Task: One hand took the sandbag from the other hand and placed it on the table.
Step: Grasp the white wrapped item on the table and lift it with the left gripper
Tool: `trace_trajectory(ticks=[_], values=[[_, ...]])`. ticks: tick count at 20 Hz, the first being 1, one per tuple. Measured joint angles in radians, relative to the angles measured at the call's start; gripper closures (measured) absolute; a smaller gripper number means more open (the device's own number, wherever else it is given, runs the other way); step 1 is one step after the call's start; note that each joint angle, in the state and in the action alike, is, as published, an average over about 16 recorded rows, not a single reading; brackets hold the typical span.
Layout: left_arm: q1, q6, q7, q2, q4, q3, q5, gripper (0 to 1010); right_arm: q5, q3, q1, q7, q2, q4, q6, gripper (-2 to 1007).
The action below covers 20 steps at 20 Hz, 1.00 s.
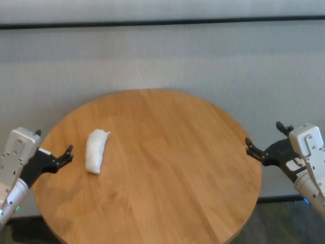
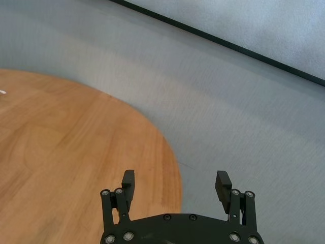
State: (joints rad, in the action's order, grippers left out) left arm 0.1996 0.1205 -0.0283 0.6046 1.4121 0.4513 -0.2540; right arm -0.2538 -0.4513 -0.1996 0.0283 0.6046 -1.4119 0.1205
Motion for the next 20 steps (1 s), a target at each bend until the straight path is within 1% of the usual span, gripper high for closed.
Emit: trace_trajectory(ticks=[20], values=[[0.0,0.0,0.0,0.0,0.0,0.0,0.0,10,0.0,0.0,0.0,0.0,0.0,0.0,0.0,4]])
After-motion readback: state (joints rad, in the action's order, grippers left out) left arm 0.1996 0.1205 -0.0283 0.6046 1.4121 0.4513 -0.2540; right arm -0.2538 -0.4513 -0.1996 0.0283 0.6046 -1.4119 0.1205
